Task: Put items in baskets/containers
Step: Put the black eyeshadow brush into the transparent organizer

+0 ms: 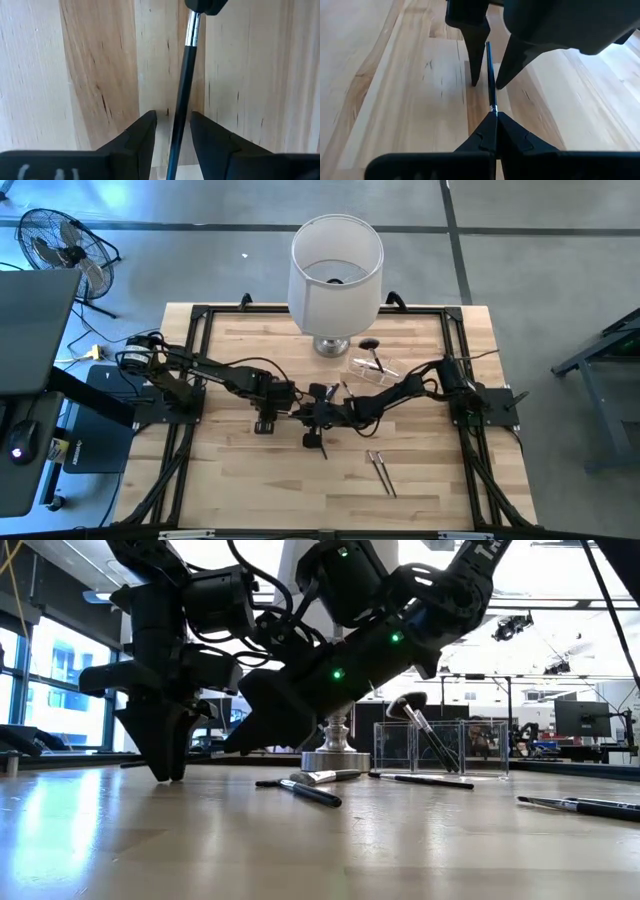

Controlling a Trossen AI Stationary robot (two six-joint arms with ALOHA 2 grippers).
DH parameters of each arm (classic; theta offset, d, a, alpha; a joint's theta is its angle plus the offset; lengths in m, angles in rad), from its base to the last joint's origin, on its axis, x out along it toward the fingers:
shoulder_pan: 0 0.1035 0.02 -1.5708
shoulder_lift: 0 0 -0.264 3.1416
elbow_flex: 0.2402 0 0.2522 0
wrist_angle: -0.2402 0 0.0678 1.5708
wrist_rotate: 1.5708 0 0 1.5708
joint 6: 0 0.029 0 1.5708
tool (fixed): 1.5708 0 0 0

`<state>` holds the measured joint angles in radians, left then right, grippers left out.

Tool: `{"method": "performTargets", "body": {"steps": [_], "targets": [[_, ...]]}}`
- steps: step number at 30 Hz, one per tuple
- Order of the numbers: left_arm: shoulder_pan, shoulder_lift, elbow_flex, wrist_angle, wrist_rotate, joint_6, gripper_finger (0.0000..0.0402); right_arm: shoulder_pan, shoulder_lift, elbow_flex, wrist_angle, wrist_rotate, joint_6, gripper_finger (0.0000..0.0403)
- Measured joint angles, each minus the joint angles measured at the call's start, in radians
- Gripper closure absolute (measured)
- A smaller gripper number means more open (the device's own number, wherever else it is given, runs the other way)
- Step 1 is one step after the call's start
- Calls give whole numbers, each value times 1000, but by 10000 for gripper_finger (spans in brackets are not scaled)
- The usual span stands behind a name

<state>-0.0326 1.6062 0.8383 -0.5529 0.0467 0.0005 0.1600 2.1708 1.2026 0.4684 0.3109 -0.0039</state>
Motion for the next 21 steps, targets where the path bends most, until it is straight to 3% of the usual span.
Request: {"method": "performTargets", "body": {"steps": [8,21], "targets": [[0,0,0,-1,-20,11,384,-2,0,0,-2,7,3,402],[0,-1,2,-12,-9,30,392,-5,-1,1,-14,11,22,395]]}}
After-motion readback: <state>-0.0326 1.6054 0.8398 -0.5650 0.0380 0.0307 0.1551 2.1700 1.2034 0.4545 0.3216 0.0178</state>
